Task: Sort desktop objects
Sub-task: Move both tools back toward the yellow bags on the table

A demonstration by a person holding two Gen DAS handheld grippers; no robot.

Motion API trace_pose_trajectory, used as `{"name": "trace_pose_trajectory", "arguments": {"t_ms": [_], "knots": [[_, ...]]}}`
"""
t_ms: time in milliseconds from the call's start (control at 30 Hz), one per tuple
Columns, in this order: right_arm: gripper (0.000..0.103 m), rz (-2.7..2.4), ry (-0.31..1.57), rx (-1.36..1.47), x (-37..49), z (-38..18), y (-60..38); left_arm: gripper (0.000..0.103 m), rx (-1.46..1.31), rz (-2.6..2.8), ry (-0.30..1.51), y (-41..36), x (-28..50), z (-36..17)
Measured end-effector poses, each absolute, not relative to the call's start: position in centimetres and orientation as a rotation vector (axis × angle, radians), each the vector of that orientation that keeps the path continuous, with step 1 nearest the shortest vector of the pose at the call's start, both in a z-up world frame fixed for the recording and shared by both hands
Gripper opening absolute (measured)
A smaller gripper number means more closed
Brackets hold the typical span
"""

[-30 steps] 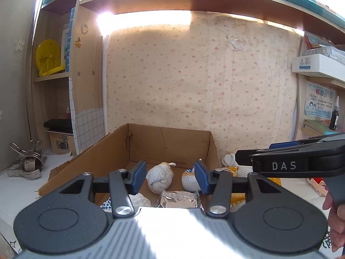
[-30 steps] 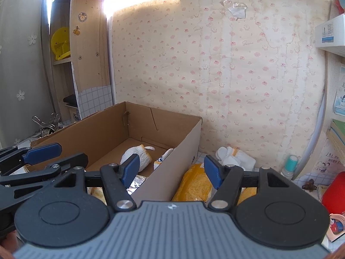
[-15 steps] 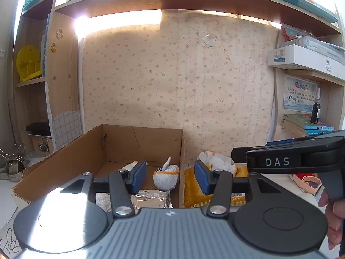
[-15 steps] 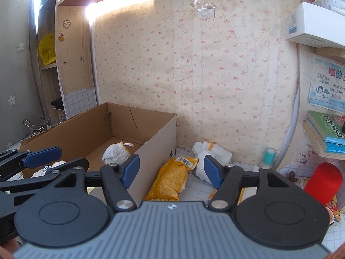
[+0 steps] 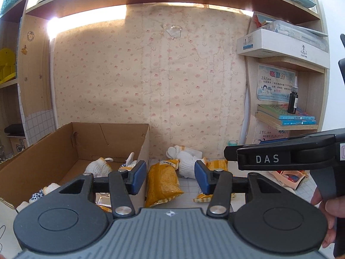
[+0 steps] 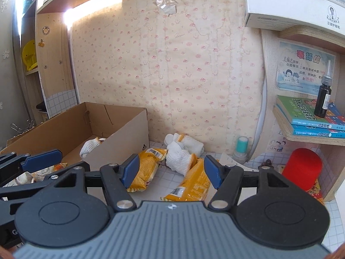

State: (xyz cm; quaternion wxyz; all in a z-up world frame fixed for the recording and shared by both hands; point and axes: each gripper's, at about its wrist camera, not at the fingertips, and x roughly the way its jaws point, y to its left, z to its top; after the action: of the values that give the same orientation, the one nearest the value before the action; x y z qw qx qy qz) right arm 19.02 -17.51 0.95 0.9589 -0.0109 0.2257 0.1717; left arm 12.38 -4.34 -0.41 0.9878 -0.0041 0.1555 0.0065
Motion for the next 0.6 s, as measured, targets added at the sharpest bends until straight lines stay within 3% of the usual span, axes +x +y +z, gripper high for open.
{"name": "trace_pose_trajectory", "arguments": {"t_ms": [600], "knots": [[0.065,0.29,0.508,0.019,20.0,-1.9,-21.7,0.052,-0.024,-0.038,0.377,-7.4,14.3,-3.2]]}}
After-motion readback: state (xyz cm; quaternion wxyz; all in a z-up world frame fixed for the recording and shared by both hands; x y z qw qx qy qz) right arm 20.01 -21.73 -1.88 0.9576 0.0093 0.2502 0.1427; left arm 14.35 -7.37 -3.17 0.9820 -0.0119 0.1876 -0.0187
